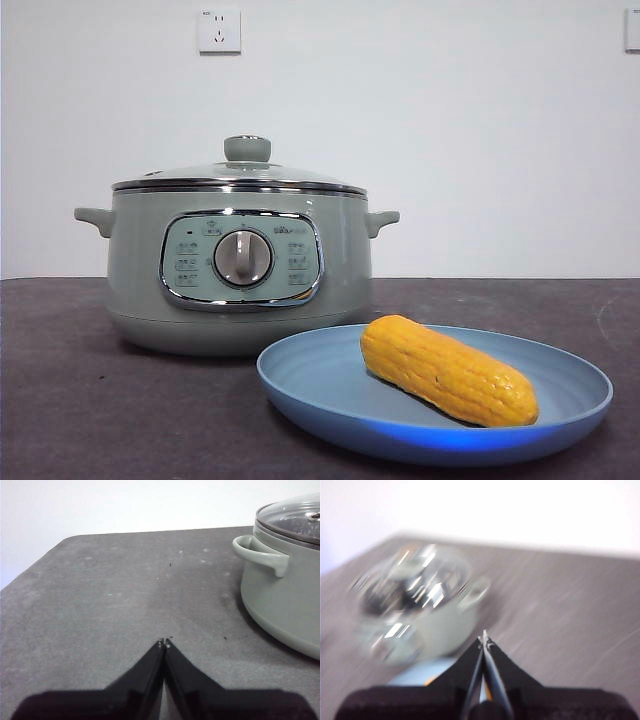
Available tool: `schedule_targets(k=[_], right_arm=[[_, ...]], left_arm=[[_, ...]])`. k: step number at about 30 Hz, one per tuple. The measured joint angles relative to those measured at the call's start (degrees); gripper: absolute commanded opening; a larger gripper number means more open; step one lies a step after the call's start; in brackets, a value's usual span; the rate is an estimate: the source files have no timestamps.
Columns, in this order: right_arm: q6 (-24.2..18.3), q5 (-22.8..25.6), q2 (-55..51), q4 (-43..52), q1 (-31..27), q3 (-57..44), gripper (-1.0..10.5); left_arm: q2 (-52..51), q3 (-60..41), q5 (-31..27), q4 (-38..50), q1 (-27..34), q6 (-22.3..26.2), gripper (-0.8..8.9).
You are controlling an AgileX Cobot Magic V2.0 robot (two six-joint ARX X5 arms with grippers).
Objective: Take the corn out from the steamer,put the corn on the plate,close the lid
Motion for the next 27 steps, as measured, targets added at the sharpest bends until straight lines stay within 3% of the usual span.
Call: schedule_targets(k=[4,9,16,27], right_arm=[[-0.48,0.00,-5.81,8.74,-8.61,-6.34,0.0],[2.25,0.02,-12.57,18.88,-13.79,-19.80,0.0],[3.80,0.02,-16.59,23.28,-14.88,-32.89,0.0],[3.69,0.04,-16.63,21.59,-14.88,-37.05,0.0]], left_arm=[[0.00,0.00,0.00,0.00,0.00,0.00,-0.03],[0.00,0.00,0.00,0.00,0.00,0.00,-0.04],[0.00,0.00,0.00,0.00,0.00,0.00,-0.03],[0.00,0.00,0.00,0.00,0.00,0.00,-0.03]])
